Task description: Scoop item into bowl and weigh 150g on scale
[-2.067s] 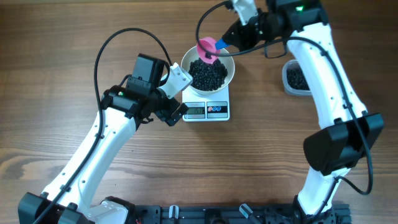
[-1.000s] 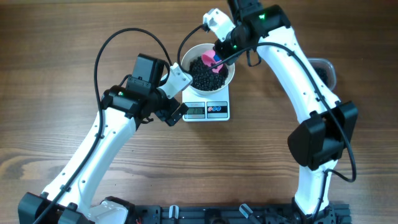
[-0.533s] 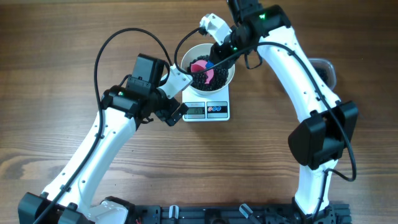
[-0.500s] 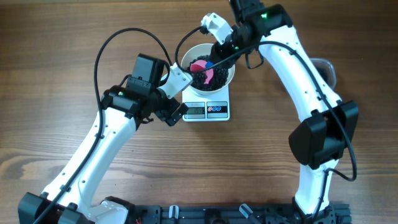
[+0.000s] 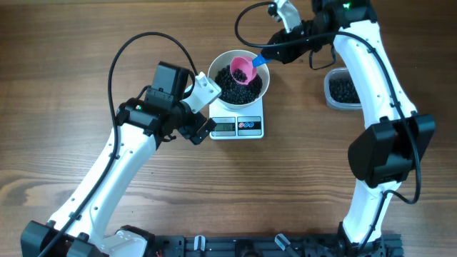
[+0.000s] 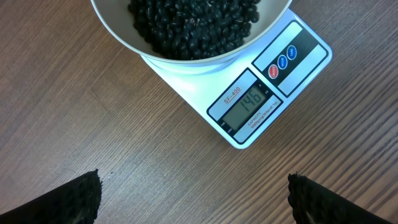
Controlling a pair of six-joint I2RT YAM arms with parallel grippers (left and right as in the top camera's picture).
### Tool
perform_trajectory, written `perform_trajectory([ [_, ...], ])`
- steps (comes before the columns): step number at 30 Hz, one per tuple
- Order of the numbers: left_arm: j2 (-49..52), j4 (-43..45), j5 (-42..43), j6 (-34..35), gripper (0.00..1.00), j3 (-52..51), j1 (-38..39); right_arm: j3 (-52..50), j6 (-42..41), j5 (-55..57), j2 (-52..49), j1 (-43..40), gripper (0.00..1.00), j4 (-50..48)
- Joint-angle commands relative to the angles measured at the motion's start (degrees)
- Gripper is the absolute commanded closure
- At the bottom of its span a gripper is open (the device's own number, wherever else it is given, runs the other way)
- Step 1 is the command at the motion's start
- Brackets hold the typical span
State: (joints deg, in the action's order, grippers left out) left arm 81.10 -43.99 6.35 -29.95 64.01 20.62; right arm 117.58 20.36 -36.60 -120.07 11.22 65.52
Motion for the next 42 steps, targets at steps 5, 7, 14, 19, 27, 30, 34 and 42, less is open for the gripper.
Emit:
perform_trajectory([
  [5, -0.48, -0.02, 0.9, -1.14, 0.0, -0.2, -0.24, 1.49, -1.05, -2.47, 3.28, -0.02, 0.96, -2.03],
  [7, -0.48, -0.02, 0.9, -1.14, 0.0, -0.2, -0.24, 1.49, -1.07, -2.05, 3.67, -0.02, 0.96, -2.01],
  [14, -0.48, -0.02, 0.9, -1.14, 0.0, -0.2, -0.24, 1.49, -1.03, -1.73, 4.04, -0.02, 0.96, -2.1],
  [19, -0.48, -0.02, 0.9, -1.14, 0.0, -0.22, -0.24, 1.49, -0.9, -0.9, 4.04, 0.07, 0.96, -3.78],
  [27, -0.48, -0.02, 0.9, -1.14, 0.0, -0.22, -0.24, 1.49, 2.45, 7.28, 4.04, 1.97, 0.96, -4.07],
  [30, -0.48, -0.02, 0.9, -1.14, 0.0, -0.22, -0.24, 1.49, 4.31, 9.38, 4.04, 3.56, 0.96, -4.42],
  [34, -0.48, -0.02, 0.9, -1.14, 0.0, -0.2, -0.24, 1.49, 5.38, 11.96, 4.04, 4.31, 0.96, -4.42],
  [42, -0.48, -0.02, 0.9, -1.14, 0.0, -0.22, -0.24, 1.49, 10.27, 10.27, 4.15, 5.22, 0.96, -4.94],
])
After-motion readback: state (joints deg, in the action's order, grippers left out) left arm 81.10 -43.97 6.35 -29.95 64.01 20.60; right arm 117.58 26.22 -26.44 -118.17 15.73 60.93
